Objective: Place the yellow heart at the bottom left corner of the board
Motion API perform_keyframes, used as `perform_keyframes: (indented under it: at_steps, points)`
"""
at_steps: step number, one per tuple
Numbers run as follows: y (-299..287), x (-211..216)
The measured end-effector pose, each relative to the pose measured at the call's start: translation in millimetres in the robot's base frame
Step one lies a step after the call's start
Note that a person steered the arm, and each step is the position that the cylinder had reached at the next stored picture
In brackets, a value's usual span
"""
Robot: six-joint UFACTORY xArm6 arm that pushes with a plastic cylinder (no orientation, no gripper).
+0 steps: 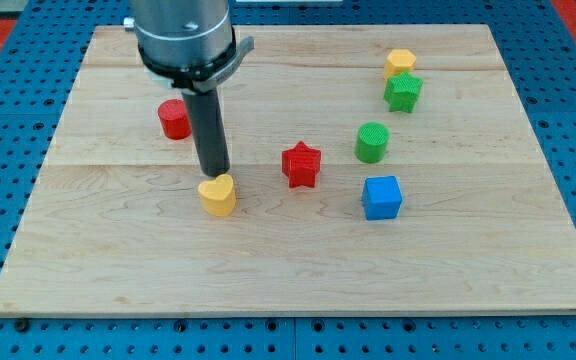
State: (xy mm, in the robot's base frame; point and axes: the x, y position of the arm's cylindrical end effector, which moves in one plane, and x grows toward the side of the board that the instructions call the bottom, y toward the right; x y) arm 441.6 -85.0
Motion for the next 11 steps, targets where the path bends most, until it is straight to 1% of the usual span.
perform_keyframes:
  at_steps: [1,2,3,4,5,6,8,9,10,11]
  points:
    - [28.1,-8.3]
    - [35.3,13.9]
    - [19.7,54.4]
    - [-50.3,81.3]
    - [-18.3,89.8]
    - [-15.9,113.1]
    - [-113.0,115.9]
    - [-126.8,115.9]
    - [-77.2,78.8]
    - [-29.6,-30.2]
